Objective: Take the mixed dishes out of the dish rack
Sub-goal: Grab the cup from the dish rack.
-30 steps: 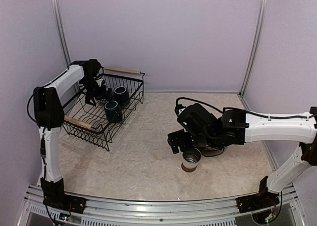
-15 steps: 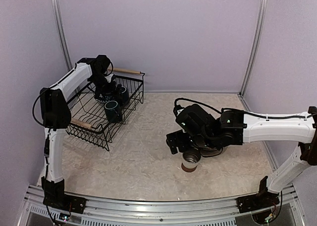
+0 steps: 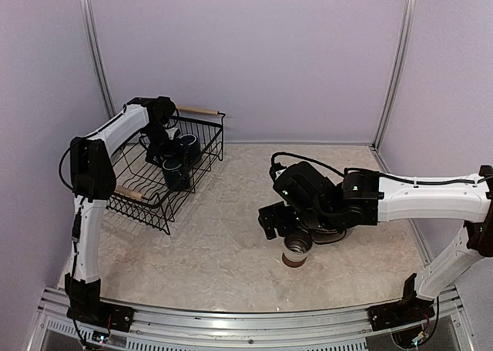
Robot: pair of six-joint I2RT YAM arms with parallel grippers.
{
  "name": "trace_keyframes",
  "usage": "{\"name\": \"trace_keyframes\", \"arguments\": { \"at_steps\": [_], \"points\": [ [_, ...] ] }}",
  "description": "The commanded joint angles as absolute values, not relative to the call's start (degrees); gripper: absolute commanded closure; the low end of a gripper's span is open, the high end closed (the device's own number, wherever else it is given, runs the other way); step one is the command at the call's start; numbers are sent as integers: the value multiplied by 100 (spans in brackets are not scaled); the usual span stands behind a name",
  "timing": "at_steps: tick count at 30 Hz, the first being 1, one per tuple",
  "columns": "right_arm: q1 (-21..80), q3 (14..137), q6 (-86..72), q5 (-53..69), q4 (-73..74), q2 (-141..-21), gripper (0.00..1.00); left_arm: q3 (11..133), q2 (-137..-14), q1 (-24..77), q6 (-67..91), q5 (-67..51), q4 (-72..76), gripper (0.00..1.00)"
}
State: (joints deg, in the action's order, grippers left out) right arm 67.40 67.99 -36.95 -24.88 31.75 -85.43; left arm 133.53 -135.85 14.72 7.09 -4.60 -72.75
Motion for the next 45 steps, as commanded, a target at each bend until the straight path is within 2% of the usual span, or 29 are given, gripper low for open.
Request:
{"name": "trace_keyframes", "arguments": {
  "at_steps": [1, 6, 9, 14, 18, 28, 35, 45],
  "points": [
    [6829, 6975, -3657, -2508, 3175, -8659, 3, 13325, -13793, 1498, 640, -201, -7464, 1],
    [6834, 7122, -3674, -2540, 3306, -8744, 3, 13356, -13892, 1478, 638, -207, -7479, 1],
    [6834, 7080, -3716, -2558, 3297, -8735, 3, 13378, -13898, 1453, 639, -288, -7509, 5],
    [6829, 7070, -3694, -2648, 3296, -8728, 3, 13219, -13777, 1389, 674, -347, -7505, 27],
    [6829, 7062, -3665, -2699, 3292, -8735, 3, 13130, -13641, 1379, 685, -325, -7476, 41],
    [6829, 6763, -3749, -2749, 3061, -8517, 2, 12918, -13180, 1323, 841, -371, -7407, 65],
    [6826, 6990, -3576, -2870, 3150, -8632, 1, 12601, -12607, 1190, 907, -464, -7165, 73],
    [6653, 7081, -3518, -2572, 2655, -8806, 0, 12649, -11676, 1134, 1115, -650, -7142, 78]
  ]
}}
